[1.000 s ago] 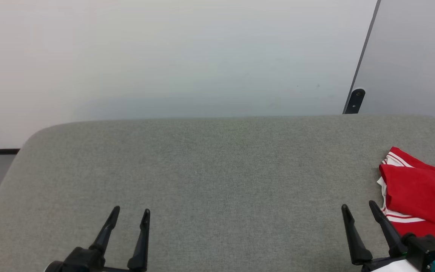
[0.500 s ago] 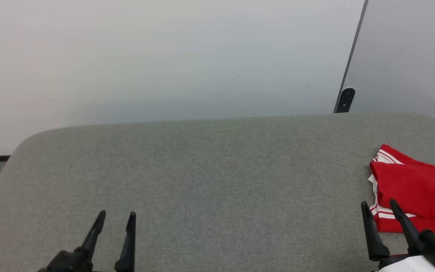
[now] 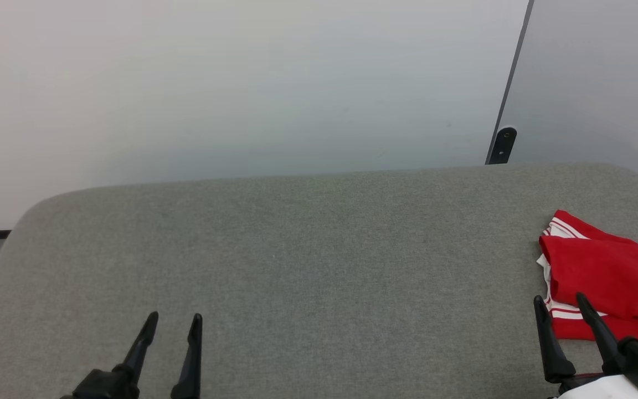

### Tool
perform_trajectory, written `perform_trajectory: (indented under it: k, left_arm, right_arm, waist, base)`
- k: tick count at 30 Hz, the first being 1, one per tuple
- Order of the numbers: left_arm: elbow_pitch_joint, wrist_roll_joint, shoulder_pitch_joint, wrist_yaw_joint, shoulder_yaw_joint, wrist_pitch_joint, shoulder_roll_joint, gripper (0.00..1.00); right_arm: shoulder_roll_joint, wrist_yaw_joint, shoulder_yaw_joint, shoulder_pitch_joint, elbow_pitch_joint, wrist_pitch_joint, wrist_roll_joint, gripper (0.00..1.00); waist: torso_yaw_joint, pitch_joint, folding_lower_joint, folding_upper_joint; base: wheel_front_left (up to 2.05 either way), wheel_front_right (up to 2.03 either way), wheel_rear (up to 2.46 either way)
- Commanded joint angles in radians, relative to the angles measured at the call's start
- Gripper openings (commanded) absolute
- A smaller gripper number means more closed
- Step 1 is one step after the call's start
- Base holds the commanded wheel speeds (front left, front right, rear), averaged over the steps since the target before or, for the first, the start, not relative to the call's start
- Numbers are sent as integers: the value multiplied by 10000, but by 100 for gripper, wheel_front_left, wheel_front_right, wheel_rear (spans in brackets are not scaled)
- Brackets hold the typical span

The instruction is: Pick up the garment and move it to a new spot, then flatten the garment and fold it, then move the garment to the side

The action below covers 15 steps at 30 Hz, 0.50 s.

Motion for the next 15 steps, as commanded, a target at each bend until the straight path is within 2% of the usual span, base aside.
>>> perform_trajectory:
  k: [1,15]
  left_arm:
    - [21,-3,62,-37,4,-5,-4,100]
    - [22,-290,50,-36,101,-5,118,100]
  right_arm:
    - [-36,-13,-3,-105,21,-38,-42,100]
    - [-100,-13,3,-44,163,-38,-60,100]
  waist:
    - [3,-2,0,-1]
    - [33,34,0,-1]
  base:
    - [0,0,0]
    - [0,0,0]
